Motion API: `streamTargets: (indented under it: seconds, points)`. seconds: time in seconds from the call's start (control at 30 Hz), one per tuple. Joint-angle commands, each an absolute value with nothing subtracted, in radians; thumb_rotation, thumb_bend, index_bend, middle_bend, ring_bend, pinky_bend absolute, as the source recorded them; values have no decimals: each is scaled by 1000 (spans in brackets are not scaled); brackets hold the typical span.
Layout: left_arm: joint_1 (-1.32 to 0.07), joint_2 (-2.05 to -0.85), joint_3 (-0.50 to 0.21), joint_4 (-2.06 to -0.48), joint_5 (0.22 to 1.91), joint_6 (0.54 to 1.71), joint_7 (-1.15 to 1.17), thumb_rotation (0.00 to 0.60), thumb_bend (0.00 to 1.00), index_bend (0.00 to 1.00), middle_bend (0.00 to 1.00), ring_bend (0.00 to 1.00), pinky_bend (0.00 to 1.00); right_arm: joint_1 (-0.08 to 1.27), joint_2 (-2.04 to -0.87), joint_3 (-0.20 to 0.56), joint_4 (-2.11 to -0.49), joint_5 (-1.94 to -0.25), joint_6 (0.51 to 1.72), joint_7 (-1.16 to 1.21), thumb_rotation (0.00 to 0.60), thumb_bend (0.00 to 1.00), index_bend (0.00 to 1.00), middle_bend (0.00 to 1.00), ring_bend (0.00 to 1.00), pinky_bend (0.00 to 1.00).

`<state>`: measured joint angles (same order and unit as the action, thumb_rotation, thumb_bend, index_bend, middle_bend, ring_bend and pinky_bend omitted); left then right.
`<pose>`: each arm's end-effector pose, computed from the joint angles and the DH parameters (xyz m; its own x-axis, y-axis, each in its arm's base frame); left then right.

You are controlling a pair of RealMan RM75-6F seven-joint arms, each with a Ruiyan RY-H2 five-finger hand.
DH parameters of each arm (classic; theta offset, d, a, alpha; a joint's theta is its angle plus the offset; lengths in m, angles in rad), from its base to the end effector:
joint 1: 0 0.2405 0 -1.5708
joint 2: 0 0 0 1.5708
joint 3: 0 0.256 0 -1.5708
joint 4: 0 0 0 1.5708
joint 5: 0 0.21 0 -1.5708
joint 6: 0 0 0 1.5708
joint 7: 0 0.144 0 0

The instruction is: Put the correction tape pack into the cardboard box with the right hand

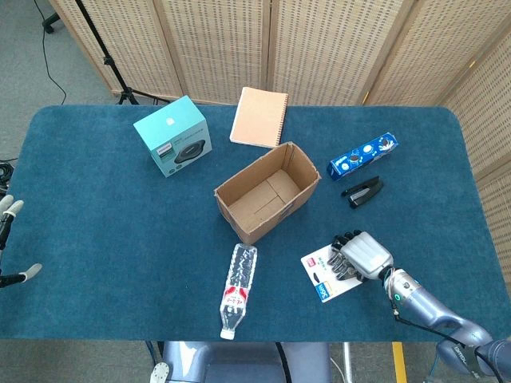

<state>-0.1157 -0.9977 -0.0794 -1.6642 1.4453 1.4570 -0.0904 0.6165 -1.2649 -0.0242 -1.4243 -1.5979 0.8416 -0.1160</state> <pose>-0.3083 0.1964 0.1968 0.3675 -0.0193 0.9298 0.9300 0.0127 -0.3673 -0.2490 -0.2990 0.0388 0.7488 -0.2972 0.5924 -0.6336 -0.5833 0.5083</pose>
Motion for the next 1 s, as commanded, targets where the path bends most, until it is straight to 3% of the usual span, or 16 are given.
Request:
streamTargets:
  seconds: [0.03, 0.5, 0.83, 1.0]
  points:
    - [-116, -996, -79, -1665, 1445, 1456, -92, 600, 0, 0, 0, 0, 0, 598, -1237, -43, -1425, -1643, 910, -61, 600, 387, 598, 539, 321, 347]
    - [-113, -986, -82, -1666, 1443, 1458, -120, 600, 0, 0, 0, 0, 0, 466, -982, -93, -1466, -1763, 1274, 168, 600, 466, 598, 543, 321, 347]
    - [-112, -981, -82, -1670, 1444, 1460, -122, 600, 0, 0, 0, 0, 0, 456, -888, -15, -1496, -1720, 1401, 373, 600, 466, 598, 543, 321, 348]
    - [-113, -982, -83, -1670, 1440, 1455, -120, 600, 0, 0, 0, 0, 0, 506, -853, 58, -1604, -1692, 1407, 517, 600, 470, 598, 542, 321, 347]
